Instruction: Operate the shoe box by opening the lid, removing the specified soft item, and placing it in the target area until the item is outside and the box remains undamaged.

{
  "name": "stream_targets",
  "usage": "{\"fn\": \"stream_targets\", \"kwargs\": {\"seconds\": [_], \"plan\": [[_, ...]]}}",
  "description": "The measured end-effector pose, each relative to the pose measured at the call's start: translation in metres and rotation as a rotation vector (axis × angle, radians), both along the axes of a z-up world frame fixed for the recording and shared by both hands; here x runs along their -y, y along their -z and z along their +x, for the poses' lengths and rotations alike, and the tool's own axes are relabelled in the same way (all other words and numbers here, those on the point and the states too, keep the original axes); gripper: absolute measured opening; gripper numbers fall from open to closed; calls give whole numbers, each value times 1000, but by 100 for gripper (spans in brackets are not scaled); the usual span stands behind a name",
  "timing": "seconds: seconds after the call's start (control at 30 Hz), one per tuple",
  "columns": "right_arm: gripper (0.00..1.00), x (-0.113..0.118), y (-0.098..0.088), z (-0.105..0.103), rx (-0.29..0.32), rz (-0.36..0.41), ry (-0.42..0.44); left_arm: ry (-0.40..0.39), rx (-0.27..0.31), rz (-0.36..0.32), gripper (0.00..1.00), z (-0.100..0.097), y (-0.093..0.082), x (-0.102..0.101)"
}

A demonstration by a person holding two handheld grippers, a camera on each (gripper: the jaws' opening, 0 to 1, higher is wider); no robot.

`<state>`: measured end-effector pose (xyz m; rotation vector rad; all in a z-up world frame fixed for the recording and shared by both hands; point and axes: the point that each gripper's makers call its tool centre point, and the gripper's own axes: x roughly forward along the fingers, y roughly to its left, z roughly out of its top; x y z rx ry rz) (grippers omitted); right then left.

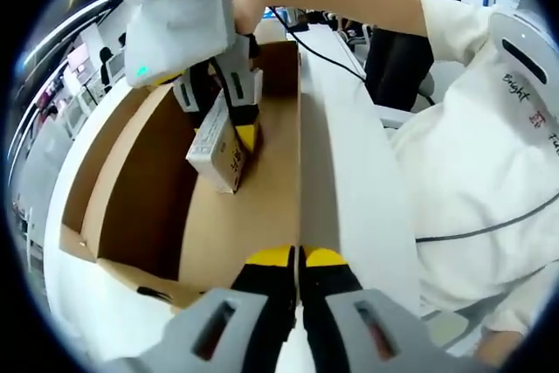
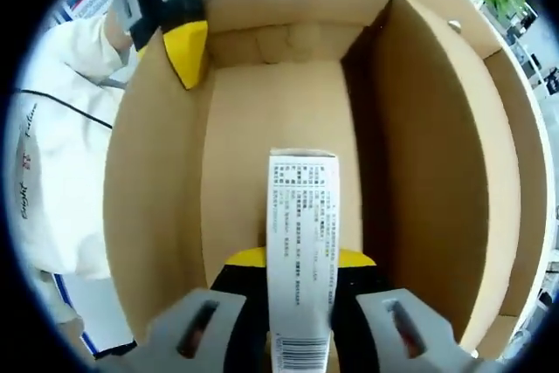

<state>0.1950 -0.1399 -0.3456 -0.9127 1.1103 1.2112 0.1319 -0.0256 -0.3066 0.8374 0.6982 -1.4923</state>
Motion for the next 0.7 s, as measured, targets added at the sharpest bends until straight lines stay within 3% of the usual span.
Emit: {"fn": "stream_targets", "kwargs": {"seconds": [0.17, 0.23, 0.4, 0.57, 0.63, 0.7], "plan": [[22, -3, 1, -3, 39, -75, -34, 7, 10, -4, 1, -1, 0, 0], [22, -5, 0, -2, 78, -105, -105, 6, 9, -6, 1, -1, 0, 0], [22, -4, 1, -1, 34, -128, -56, 11, 18, -12, 1, 0, -1, 0], [22, -4, -1, -1, 46, -91, -104, 13, 14, -13, 1, 0, -1, 0], [22, -13, -7, 13, 109, 10, -71, 12, 12, -18, 1, 1, -1, 0], [22, -6, -11, 10, 93, -17, -77, 11, 11, -17, 1, 1, -1, 0]]}}
